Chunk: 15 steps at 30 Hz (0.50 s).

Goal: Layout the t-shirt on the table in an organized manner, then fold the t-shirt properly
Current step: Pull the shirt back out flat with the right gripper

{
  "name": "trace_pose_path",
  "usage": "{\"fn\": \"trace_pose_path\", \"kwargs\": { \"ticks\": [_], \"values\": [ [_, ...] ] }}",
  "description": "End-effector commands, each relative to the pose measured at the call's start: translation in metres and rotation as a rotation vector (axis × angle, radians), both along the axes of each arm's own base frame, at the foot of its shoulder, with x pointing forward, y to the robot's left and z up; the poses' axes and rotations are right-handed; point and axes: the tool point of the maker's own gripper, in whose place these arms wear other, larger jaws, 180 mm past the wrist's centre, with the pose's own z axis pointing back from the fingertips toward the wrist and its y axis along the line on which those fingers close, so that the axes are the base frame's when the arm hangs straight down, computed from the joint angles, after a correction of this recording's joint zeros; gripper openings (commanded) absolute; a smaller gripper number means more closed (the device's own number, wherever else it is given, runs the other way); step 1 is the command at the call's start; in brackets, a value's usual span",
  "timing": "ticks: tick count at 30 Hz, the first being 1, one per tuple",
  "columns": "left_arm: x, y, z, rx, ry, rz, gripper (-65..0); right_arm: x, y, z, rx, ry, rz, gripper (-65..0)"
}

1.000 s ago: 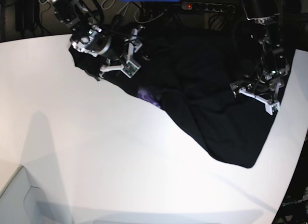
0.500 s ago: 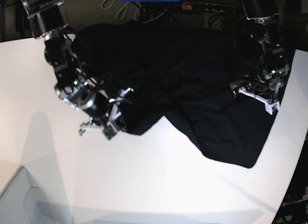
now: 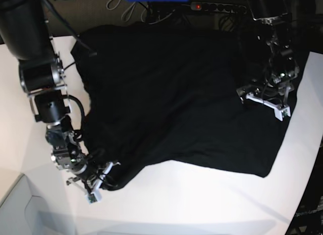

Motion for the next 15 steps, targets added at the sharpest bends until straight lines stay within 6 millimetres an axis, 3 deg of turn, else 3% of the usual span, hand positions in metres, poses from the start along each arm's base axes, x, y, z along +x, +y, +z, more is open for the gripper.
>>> {"fn": "trace_pose_path", "kwargs": {
  "ticks": [1,8,11,15],
  "values": [
    [-0.004,-0.008,-0.004,-0.039,0.027,-0.008,0.0,0.023,0.0,0.038,0.037,-0.105,-0.007,-65.0],
    [-0.003,-0.006,-0.003,-0.037,0.027,-0.008,0.0,0.033,0.015,0.043,-0.081,-0.149,0.1,-63.9],
    [-0.003,-0.006,-0.003,-0.037,0.027,-0.008,0.0,0.029,0.022,0.034,-0.131,-0.133,0.142,-53.7],
    [-0.003,-0.006,-0.003,-0.035,0.025,-0.008,0.0,0.027,0.015,0.03,-0.142,-0.123,0.138,-35.7]
  ]
}}
